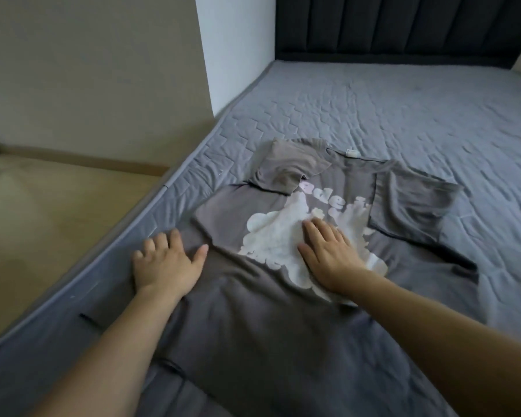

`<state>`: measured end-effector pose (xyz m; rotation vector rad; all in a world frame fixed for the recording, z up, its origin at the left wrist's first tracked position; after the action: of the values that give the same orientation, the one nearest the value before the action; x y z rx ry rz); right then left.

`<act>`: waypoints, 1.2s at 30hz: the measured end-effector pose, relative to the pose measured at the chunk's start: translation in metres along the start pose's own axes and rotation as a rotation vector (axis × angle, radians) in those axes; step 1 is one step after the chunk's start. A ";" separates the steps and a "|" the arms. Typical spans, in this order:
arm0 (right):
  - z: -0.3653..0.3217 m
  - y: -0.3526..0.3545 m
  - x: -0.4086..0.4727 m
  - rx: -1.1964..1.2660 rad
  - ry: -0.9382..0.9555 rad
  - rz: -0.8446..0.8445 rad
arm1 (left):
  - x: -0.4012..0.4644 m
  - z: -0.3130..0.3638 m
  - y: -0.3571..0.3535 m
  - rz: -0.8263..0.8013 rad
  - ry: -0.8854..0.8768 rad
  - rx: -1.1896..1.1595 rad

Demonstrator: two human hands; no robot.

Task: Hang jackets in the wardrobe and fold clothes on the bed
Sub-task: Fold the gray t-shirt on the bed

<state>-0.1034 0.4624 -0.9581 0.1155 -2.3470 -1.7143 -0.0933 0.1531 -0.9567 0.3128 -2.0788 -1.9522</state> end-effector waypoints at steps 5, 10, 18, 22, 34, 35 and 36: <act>-0.060 0.023 -0.039 -0.037 0.457 0.102 | -0.005 -0.035 0.023 -0.204 0.069 -0.241; -0.129 0.024 -0.058 -0.071 0.524 -0.271 | -0.018 -0.052 0.051 -0.074 0.141 -0.067; -0.175 0.003 -0.092 -0.317 0.379 -0.709 | -0.045 -0.030 0.043 -0.391 -0.554 -0.103; -0.164 0.021 -0.096 -0.346 0.231 -0.909 | -0.055 -0.026 0.043 -0.700 -0.437 0.090; -0.131 0.027 -0.078 -0.242 -0.003 -1.004 | -0.071 0.004 0.066 -0.303 -0.628 0.270; -0.119 0.030 -0.072 -0.157 -0.073 -1.011 | -0.064 0.008 0.074 -0.241 -0.616 0.273; -0.105 0.036 -0.068 -0.083 -0.138 -1.027 | -0.056 0.014 0.079 -0.208 -0.579 0.270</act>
<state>-0.0103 0.3894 -0.9036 1.4323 -2.4634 -2.2352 -0.0433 0.1901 -0.8812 0.0060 -2.7855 -2.0534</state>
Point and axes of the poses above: each hand's wrist, its own x-axis towards the middle knuckle, its own y-axis out of the back of the hand, z = x × y, the point moved 4 cm from there along x, towards the middle knuckle, and after that the axes turned 2 degrees about z, right-handed, at the moved point
